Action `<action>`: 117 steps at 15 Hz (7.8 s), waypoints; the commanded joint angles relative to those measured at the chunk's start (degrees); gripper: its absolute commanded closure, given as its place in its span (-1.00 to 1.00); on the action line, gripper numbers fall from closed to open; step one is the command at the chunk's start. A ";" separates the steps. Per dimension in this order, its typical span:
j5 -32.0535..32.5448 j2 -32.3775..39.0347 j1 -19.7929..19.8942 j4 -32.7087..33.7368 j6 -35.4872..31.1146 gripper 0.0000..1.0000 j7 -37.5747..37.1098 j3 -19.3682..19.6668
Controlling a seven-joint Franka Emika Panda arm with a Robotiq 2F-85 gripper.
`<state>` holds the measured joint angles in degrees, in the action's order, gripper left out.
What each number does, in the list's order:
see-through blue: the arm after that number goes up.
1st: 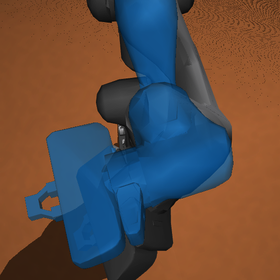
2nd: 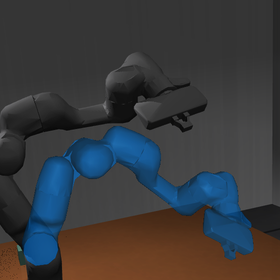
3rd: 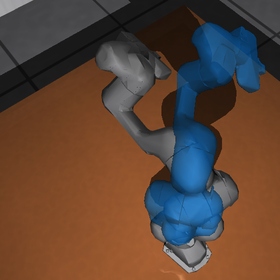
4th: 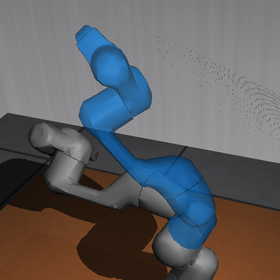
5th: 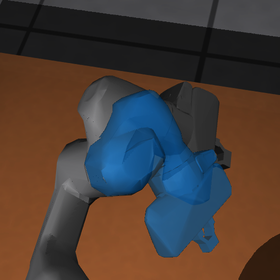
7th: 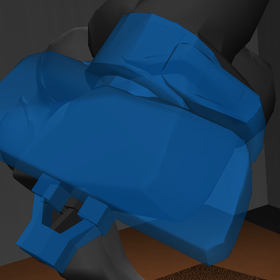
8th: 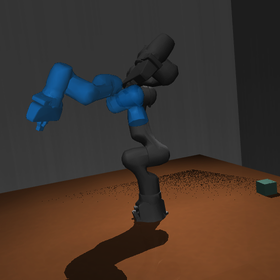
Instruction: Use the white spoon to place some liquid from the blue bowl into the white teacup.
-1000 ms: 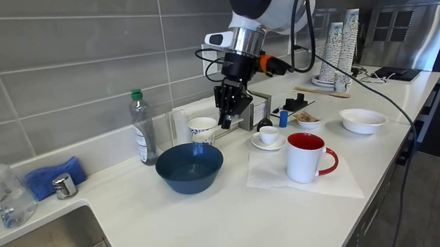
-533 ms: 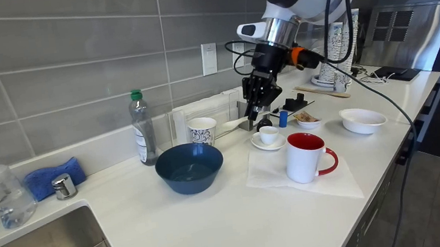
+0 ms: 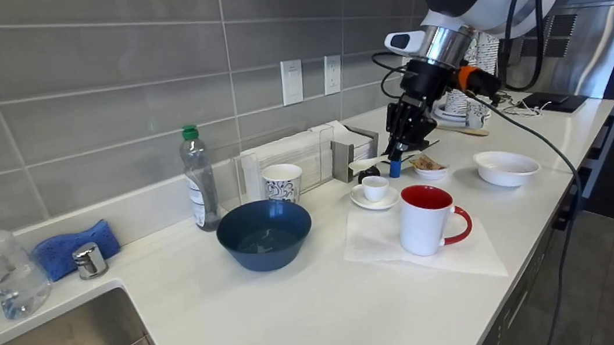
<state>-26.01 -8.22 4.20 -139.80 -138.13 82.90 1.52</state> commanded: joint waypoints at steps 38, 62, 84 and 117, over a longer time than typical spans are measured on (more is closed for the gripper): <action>8.87 7.21 0.89 -3.21 -16.70 0.93 -17.90 7.46; 34.49 11.73 0.42 2.33 -16.32 0.93 -41.32 4.40; 58.38 11.57 -1.55 5.48 -7.63 0.93 -56.61 2.06; 92.03 11.82 -6.46 4.99 6.39 0.93 -72.66 -3.94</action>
<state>65.95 3.04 -1.81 -134.86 -133.72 10.44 -2.05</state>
